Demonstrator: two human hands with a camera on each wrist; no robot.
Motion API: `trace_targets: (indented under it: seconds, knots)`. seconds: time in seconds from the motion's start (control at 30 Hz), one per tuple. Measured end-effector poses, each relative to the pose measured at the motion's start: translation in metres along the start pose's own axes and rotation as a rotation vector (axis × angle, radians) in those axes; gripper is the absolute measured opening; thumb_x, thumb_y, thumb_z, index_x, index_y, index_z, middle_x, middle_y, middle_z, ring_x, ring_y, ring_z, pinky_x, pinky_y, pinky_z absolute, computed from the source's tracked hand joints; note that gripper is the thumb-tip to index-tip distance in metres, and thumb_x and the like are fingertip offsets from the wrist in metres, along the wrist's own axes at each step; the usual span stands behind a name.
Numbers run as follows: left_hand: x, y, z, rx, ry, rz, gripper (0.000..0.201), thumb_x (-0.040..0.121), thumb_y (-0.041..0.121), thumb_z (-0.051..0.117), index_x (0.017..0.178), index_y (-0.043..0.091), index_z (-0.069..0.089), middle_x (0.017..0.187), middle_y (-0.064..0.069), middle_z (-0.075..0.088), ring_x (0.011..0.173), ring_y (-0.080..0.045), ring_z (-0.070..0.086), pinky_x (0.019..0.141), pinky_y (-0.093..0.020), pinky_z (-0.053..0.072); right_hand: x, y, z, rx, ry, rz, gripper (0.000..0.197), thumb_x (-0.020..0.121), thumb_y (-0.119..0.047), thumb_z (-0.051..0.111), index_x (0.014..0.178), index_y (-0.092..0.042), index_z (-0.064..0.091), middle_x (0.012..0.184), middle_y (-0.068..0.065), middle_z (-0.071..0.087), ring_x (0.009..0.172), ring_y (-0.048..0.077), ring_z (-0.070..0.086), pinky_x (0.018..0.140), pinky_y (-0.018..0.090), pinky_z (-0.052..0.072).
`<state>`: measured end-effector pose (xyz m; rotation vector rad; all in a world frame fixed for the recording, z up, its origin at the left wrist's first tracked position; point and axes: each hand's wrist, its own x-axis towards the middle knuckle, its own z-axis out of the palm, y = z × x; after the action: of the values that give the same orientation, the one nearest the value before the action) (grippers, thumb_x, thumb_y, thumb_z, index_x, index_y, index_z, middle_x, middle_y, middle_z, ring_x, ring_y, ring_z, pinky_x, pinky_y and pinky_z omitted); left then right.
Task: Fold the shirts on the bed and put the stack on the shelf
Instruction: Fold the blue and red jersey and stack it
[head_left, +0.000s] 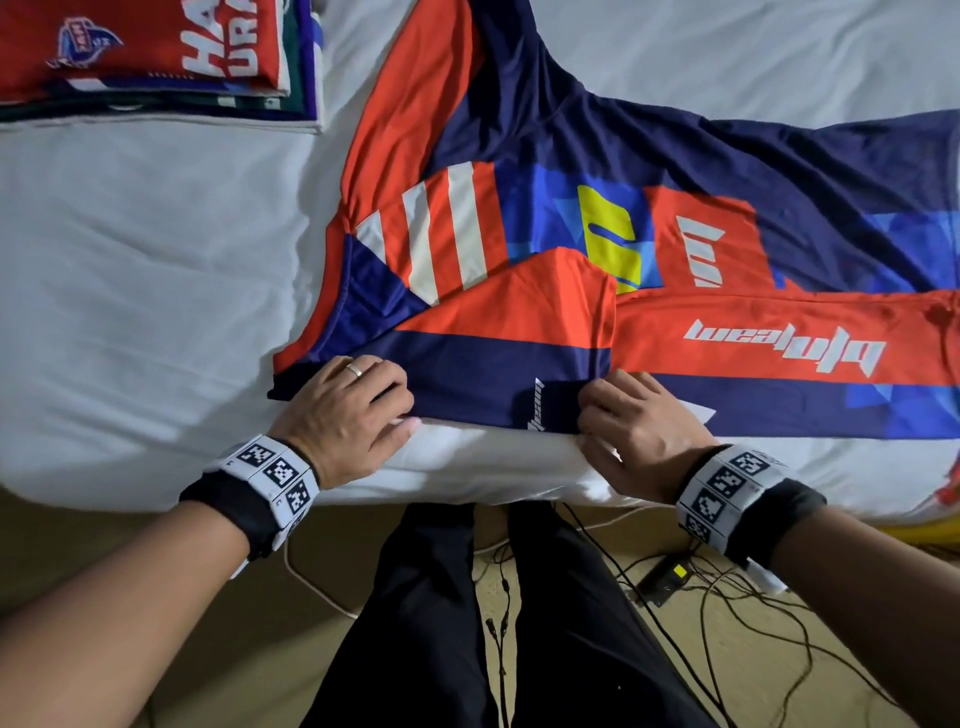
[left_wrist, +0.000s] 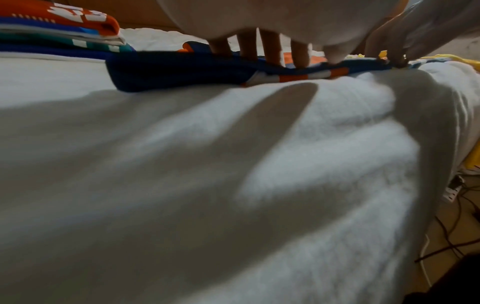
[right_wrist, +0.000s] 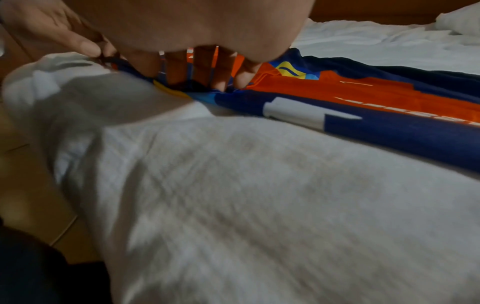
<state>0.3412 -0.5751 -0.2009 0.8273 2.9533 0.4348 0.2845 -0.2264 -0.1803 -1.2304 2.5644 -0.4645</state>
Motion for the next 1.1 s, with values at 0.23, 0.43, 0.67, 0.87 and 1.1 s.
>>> trace_targets:
  seconds: [0.23,0.43,0.67,0.87,1.1]
  knots:
    - [0.029,-0.002,0.001,0.07,-0.152,-0.198,0.071,0.096,0.058,0.038,0.151,0.015,0.04,0.16,-0.01,0.034,0.144,-0.033,0.036,0.107,-0.054,0.035,0.055,-0.011,0.0,-0.121,0.11,0.246,0.047,0.096,-0.039,0.048,0.133,-0.012,0.057,0.146,0.016,0.046,0.127,0.038,0.047,0.094,0.047,0.04]
    - [0.016,-0.014,0.014,0.087,-0.334,-0.321,0.09,0.093,0.073,0.019,0.16,0.014,0.016,0.168,-0.01,0.01,0.154,-0.029,0.016,0.12,-0.051,0.019,0.041,0.007,0.02,-0.232,-0.189,0.444,0.085,0.092,-0.071,0.028,0.157,-0.016,0.019,0.165,0.015,0.008,0.151,0.033,0.013,0.113,0.053,0.026]
    - [0.06,-0.012,-0.012,0.12,-0.269,-0.399,0.076,0.087,0.075,0.027,0.132,0.022,0.057,0.132,-0.005,0.056,0.115,-0.033,0.053,0.093,-0.05,0.037,-0.004,0.067,-0.029,-0.276,-0.109,0.358,0.055,0.095,-0.052,0.037,0.129,-0.014,0.059,0.144,0.012,0.051,0.126,0.035,0.05,0.092,0.05,0.041]
    - [0.152,-0.021,-0.029,0.004,-0.044,-0.464,0.052,0.084,0.053,0.046,0.102,0.011,0.07,0.102,-0.012,0.065,0.09,-0.039,0.062,0.077,-0.048,0.048,-0.006,0.155,-0.078,-0.189,0.126,0.623,0.037,0.088,-0.035,0.042,0.09,-0.01,0.069,0.094,0.013,0.064,0.085,0.039,0.06,0.068,0.046,0.05]
    - [0.263,-0.002,-0.006,-0.216,0.051,-0.555,0.035,0.084,0.041,0.051,0.097,0.015,0.069,0.094,-0.009,0.065,0.086,-0.036,0.064,0.078,-0.046,0.054,-0.022,0.288,-0.12,-0.022,0.139,0.774,0.037,0.081,-0.023,0.037,0.08,-0.002,0.068,0.084,0.024,0.062,0.08,0.045,0.06,0.07,0.05,0.053]
